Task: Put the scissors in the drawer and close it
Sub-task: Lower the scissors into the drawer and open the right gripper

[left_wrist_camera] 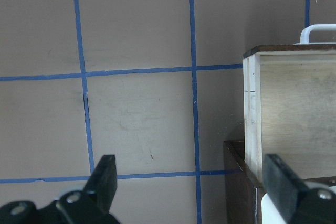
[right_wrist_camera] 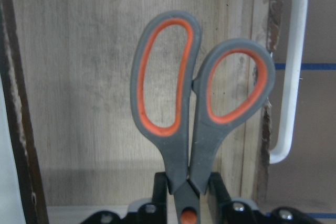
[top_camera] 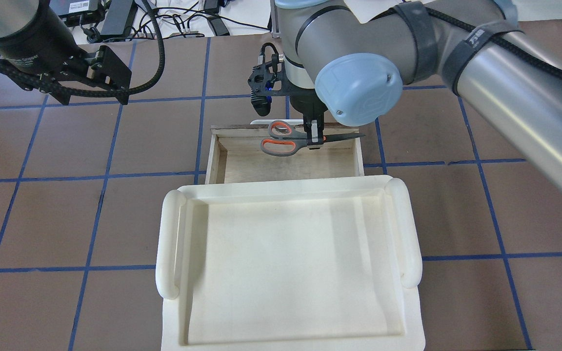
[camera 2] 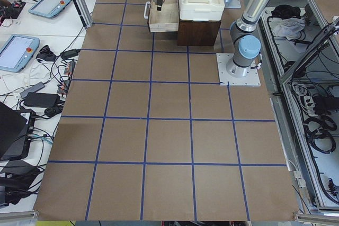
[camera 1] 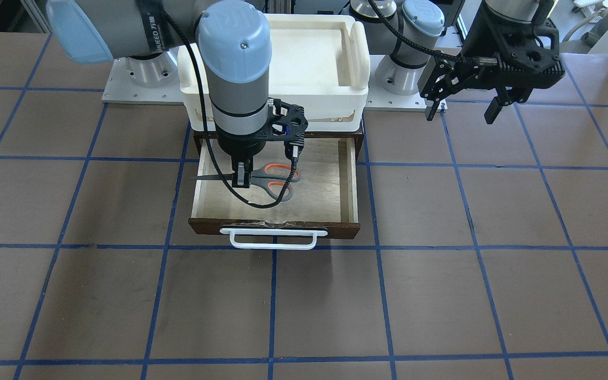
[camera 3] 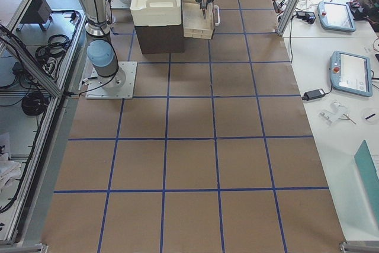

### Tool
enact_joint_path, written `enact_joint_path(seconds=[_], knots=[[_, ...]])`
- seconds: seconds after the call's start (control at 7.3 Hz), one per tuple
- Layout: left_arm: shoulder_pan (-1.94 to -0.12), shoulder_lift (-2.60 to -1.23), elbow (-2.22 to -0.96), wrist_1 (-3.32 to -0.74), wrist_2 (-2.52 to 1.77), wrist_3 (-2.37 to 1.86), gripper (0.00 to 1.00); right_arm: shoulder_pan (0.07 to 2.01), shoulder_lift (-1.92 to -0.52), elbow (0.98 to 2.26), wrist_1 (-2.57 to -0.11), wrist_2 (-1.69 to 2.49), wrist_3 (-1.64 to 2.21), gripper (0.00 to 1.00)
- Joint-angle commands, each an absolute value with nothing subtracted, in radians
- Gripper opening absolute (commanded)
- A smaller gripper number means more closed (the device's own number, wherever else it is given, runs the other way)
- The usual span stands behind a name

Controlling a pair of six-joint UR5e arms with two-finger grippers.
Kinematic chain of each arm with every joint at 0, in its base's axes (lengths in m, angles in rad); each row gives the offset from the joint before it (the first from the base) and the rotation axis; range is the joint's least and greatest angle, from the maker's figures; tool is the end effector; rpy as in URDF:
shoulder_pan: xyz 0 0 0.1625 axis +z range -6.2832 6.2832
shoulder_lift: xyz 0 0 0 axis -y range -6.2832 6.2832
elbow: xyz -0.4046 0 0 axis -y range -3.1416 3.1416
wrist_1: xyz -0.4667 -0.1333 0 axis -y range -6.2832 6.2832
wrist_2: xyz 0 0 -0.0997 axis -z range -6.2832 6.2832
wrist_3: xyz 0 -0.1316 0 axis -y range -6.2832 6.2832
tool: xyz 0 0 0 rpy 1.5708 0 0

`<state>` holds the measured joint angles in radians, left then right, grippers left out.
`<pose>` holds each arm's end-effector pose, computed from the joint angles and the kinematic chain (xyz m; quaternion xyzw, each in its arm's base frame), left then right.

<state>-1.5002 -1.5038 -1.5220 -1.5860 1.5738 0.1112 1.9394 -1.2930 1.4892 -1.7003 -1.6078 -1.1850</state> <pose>-0.0939 -0.5569 0.4992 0.0202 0.9985 -0.0499 0.0061 0.3574 -0.5688 0.3227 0.7009 -0.7122 -0.0379 0.0037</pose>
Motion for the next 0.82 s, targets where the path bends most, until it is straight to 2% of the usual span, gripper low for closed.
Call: enact_joint_path(seconds=[0.0,0.68], knots=[[-1.5,-1.508,-1.523,-1.586,1.575,0.109,1.0,1.968,-1.266,1.491,-1.717,-1.605,-1.138,0.0],[-1.5,-1.514,-1.523,-1.586,1.578,0.11,1.0,2.034,-1.223,1.491,-1.769,-1.589,-1.141,0.0]])
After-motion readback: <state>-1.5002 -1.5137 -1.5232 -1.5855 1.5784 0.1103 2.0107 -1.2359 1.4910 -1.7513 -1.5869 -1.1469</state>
